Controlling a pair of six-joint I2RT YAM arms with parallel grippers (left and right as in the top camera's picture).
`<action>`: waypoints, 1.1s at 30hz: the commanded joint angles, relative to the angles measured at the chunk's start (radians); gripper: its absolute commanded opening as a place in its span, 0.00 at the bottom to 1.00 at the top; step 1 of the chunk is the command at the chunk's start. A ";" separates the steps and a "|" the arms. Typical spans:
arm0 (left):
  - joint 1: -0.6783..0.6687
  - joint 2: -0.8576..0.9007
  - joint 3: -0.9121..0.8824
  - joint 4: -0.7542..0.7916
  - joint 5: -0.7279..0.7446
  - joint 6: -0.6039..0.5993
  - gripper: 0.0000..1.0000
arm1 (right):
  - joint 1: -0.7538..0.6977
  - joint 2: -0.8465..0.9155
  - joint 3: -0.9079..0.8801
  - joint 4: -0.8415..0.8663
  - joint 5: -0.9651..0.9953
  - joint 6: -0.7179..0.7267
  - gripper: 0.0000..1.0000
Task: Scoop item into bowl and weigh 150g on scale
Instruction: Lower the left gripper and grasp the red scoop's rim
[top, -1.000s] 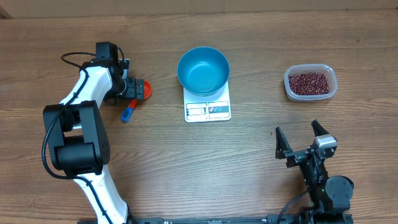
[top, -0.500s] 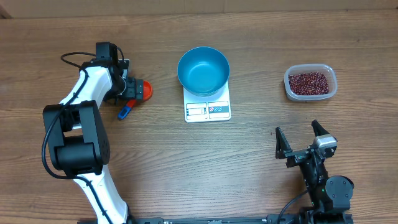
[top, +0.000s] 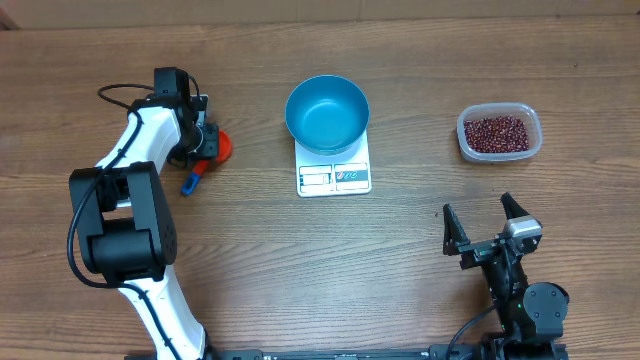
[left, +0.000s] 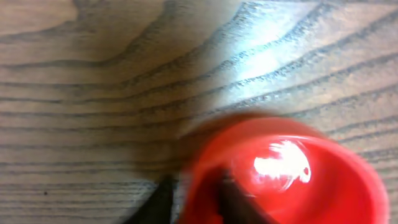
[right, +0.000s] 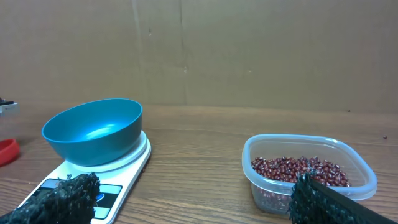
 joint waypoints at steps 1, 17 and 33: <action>-0.007 0.021 0.011 -0.002 -0.008 0.001 0.04 | 0.004 -0.009 -0.011 0.003 0.010 0.003 1.00; -0.007 0.008 0.013 -0.018 -0.008 0.000 0.04 | 0.004 -0.009 -0.011 0.003 0.010 0.003 1.00; -0.006 -0.210 0.025 -0.020 -0.015 -0.220 0.04 | 0.004 -0.009 -0.011 0.003 0.010 0.003 1.00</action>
